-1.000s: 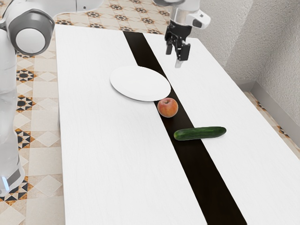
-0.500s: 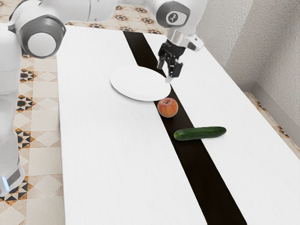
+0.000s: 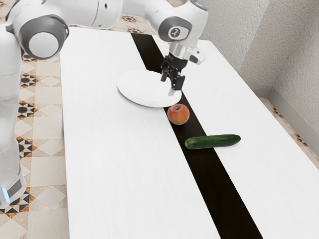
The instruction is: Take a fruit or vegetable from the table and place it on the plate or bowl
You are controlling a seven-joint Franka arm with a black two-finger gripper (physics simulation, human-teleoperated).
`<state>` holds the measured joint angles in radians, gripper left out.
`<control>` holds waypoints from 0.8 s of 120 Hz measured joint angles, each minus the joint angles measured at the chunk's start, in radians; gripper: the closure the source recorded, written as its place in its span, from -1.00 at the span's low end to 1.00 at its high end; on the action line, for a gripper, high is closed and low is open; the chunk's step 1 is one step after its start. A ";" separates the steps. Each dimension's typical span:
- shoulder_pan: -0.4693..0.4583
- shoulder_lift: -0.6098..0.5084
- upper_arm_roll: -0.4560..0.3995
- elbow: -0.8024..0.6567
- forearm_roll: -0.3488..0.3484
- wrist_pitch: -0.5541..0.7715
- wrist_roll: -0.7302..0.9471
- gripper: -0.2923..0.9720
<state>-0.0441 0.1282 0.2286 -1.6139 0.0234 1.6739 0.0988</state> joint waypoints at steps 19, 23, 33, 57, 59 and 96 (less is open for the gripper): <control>0.011 0.002 -0.002 -0.013 -0.004 0.049 0.004 -0.54; 0.010 0.005 -0.003 -0.013 -0.004 0.056 0.007 -0.54; 0.011 0.011 -0.003 -0.012 -0.005 0.070 0.015 -0.54; 0.041 0.049 -0.007 -0.007 -0.020 0.100 0.041 -0.54; 0.041 0.050 -0.008 -0.007 -0.021 0.103 0.043 -0.54; 0.034 0.106 -0.028 0.041 -0.052 0.123 0.073 -0.54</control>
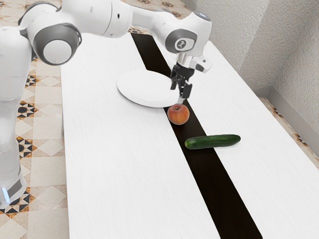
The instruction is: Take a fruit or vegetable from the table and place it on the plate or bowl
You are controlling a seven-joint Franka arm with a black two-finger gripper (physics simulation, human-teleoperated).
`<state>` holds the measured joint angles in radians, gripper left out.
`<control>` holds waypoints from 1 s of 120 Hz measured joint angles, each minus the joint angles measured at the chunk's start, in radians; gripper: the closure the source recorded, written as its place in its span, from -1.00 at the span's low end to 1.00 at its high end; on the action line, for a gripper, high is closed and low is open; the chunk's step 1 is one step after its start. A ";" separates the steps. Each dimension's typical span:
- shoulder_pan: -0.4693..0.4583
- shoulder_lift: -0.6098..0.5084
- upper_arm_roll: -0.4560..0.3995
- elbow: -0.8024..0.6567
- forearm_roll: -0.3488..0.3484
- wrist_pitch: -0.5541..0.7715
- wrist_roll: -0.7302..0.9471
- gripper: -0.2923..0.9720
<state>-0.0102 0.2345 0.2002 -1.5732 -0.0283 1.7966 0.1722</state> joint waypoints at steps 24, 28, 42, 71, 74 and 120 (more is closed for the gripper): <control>0.001 0.053 -0.004 0.073 -0.010 0.004 0.017 -0.54; 0.000 0.065 -0.005 0.084 -0.012 0.004 0.020 -0.54; -0.003 0.078 -0.005 0.090 -0.023 0.005 0.028 -0.54; -0.004 0.111 -0.015 0.086 -0.040 0.013 0.039 -0.54; -0.004 0.115 -0.016 0.086 -0.042 0.015 0.040 -0.54; 0.001 0.180 -0.032 0.079 -0.066 0.045 0.051 -0.54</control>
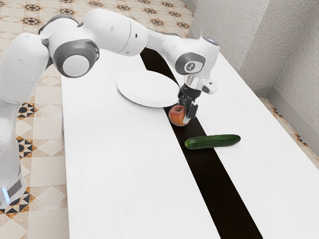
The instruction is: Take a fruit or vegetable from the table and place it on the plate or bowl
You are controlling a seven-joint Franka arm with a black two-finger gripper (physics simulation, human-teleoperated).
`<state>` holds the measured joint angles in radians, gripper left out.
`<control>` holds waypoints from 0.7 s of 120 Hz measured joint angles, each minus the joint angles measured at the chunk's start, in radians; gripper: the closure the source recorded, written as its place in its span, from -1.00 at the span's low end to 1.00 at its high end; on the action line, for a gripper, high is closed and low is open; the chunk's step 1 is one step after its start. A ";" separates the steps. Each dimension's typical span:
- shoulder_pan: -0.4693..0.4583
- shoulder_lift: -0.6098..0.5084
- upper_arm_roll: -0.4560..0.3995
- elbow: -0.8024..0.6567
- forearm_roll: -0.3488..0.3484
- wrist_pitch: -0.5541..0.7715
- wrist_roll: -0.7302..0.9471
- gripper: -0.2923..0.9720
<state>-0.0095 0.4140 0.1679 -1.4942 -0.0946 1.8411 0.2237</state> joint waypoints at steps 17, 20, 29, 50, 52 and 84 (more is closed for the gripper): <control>0.002 0.017 -0.001 0.000 -0.011 0.007 0.003 -0.53; 0.003 0.018 -0.001 0.001 -0.012 0.007 0.003 -0.51; 0.002 0.017 -0.001 0.001 -0.017 0.010 0.003 -0.38; 0.004 -0.006 0.000 0.003 -0.019 0.013 0.003 -0.23; 0.004 -0.011 0.000 0.002 -0.019 0.013 0.003 -0.22; 0.006 -0.282 0.044 -0.234 -0.015 0.014 -0.001 -0.20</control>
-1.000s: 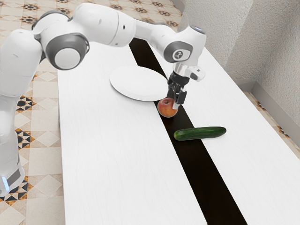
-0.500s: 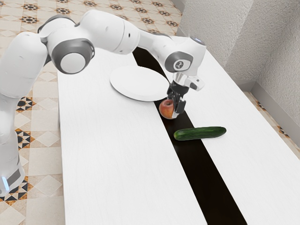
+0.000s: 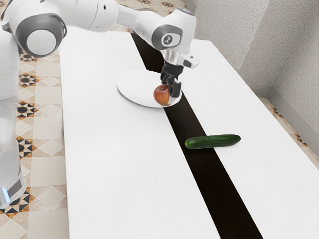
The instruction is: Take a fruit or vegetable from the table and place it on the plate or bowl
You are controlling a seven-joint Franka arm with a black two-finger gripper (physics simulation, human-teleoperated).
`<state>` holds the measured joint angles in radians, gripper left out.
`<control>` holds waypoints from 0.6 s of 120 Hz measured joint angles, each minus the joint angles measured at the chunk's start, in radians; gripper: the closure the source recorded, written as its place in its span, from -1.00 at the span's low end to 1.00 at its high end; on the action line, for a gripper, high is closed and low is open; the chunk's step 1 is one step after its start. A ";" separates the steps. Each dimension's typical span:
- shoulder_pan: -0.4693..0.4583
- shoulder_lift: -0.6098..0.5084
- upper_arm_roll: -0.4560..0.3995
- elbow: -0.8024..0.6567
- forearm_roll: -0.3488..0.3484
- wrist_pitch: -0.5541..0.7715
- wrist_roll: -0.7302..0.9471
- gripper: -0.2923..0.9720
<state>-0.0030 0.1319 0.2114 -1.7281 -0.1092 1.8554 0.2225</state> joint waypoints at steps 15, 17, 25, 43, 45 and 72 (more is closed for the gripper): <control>-0.003 -0.053 0.056 -0.048 0.002 0.001 -0.003 -0.19; -0.006 -0.054 0.067 -0.048 0.002 0.001 -0.003 -0.19; -0.015 -0.057 0.121 -0.049 0.002 0.002 -0.004 -0.19; 0.008 -0.048 0.225 -0.041 0.004 0.003 -0.004 -0.19; 0.011 -0.042 0.234 -0.034 0.005 0.003 -0.004 -0.19; 0.023 0.061 0.259 0.083 0.000 0.004 -0.003 -0.18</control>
<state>0.0198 0.1930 0.4707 -1.6446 -0.1094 1.8592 0.2192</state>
